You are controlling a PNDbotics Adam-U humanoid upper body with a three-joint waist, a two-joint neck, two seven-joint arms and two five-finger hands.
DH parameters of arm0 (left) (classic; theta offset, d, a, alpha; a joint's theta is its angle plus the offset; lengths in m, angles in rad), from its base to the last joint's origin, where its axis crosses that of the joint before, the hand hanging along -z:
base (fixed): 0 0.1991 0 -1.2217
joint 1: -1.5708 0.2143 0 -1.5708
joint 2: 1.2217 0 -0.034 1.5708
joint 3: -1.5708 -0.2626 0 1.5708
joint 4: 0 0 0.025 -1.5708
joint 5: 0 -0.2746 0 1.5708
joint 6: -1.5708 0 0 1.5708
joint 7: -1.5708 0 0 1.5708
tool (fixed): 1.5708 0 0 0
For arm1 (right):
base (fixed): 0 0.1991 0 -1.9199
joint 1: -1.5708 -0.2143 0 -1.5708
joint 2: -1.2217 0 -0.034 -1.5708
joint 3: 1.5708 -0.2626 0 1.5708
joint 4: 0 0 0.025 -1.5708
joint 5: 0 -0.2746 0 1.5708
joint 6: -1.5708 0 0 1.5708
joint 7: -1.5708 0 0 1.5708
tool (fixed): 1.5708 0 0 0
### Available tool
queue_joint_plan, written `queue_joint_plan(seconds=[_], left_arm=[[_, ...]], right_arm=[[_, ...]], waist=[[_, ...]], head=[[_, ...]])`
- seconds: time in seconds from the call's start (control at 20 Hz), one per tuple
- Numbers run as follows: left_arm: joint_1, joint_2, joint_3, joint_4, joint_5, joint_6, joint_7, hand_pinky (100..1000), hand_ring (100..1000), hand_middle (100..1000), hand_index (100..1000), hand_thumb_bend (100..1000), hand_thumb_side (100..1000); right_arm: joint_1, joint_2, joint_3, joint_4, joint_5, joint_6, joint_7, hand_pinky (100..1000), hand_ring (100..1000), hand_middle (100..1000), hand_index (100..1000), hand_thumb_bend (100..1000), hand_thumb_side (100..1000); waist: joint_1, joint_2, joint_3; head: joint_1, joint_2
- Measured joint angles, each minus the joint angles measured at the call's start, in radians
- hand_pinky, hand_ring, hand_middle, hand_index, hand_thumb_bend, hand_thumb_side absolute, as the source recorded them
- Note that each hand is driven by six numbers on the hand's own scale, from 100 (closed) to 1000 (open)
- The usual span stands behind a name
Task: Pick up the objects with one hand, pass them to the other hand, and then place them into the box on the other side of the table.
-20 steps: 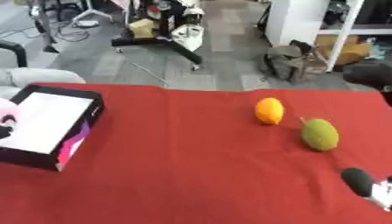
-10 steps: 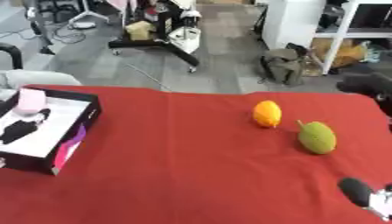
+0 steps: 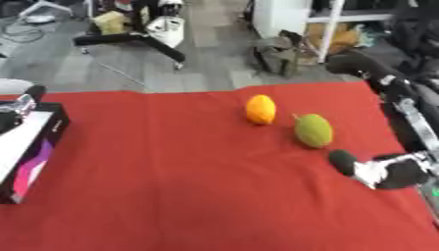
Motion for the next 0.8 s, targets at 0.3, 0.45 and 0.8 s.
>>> queue_joint_plan(seconds=[0.3,0.45,0.8], left_arm=[[-0.004,-0.163,-0.085,-0.041,0.07,-0.254,-0.017,930,777,749,617,457,603],[-0.014,-0.248,-0.134,-0.042,0.123,-0.373,-0.082,931,761,722,623,453,604],[-0.096,-0.416,-0.216,-0.042,0.197,-0.503,-0.214,929,746,697,628,452,598]], right_arm=[[-0.088,-0.117,-0.051,0.342,-0.001,0.005,-0.008,1000,870,848,990,402,547],[-0.148,-0.142,-0.074,0.536,0.033,-0.003,0.001,1000,872,849,989,393,549],[-0.227,-0.154,-0.113,0.85,0.153,-0.03,0.015,1000,872,844,988,369,536]], waist=[[0.001,0.016,0.026],[0.007,0.025,0.041],[0.016,0.049,0.104]], head=[[-0.204,0.036],[-0.255,0.038],[-0.349,0.022]])
